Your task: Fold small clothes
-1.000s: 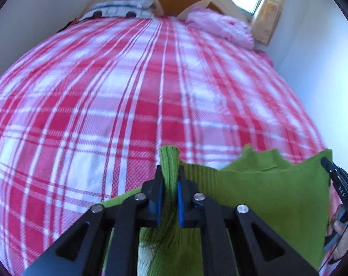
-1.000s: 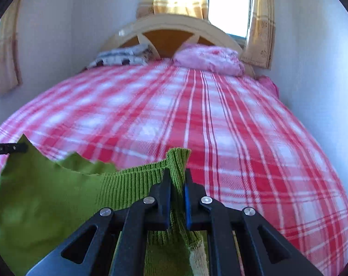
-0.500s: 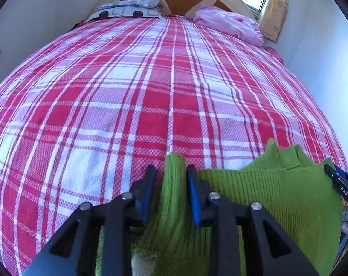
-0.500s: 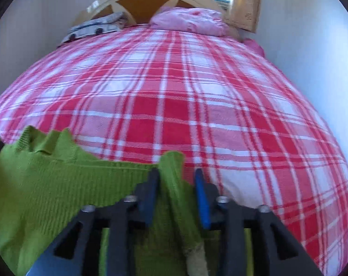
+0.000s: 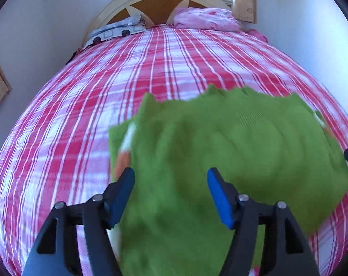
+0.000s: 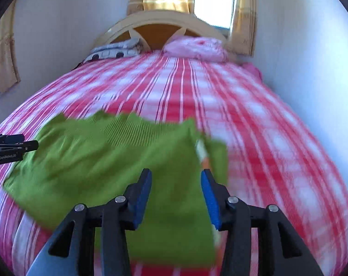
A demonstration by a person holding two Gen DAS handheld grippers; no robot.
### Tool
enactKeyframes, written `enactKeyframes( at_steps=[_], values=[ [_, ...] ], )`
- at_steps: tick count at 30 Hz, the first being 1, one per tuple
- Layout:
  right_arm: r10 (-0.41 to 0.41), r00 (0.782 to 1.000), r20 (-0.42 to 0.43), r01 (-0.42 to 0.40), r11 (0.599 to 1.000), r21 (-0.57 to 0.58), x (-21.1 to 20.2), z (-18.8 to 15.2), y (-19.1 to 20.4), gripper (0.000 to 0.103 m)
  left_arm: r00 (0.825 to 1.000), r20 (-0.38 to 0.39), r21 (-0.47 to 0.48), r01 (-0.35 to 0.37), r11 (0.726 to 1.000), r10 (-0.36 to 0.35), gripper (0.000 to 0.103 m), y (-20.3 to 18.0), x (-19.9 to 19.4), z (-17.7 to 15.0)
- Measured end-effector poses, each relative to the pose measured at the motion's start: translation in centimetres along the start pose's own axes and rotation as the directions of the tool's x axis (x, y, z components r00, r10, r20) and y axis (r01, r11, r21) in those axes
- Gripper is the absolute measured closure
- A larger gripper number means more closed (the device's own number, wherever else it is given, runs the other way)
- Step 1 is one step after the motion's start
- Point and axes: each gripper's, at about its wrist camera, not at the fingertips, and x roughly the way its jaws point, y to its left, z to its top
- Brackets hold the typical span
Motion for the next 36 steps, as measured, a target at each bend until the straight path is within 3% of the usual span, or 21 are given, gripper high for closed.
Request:
enactKeyframes(
  at_steps=[7,13,28,30,36],
  values=[
    [0.022,0.990,-0.136,-0.010,0.996,0.084,1.8,-5.5,0.0,0.057,0.999,-0.037,0.012,-0.033,0.999,0.033,0.035,-2.0,0.0,-4.1],
    [0.000,0.993,-0.116,0.008,0.997,0.073,1.8,-6.5,0.3,0.057,0.999,0.009,-0.038,-0.050,0.998,0.050,0.027,-1.6,-0.3,-5.5],
    [0.037,0.995,-0.087,-0.028,0.994,0.108,1.8,-6.3,-0.4,0.055,0.998,0.040,-0.082,-0.054,0.995,0.058,0.027,-1.8,-5.4,-7.8],
    [0.039,0.996,-0.083,-0.030,0.993,0.111,1.7,-6.3,-0.4,0.055,0.997,0.041,-0.086,-0.055,0.995,0.058,0.023,-1.9,-5.7,-8.0],
    [0.045,0.997,0.057,-0.055,0.980,0.192,-1.1,-6.7,-1.9,0.055,0.997,0.047,-0.071,-0.054,0.996,0.058,0.018,-2.3,-6.6,-8.4]
  ],
)
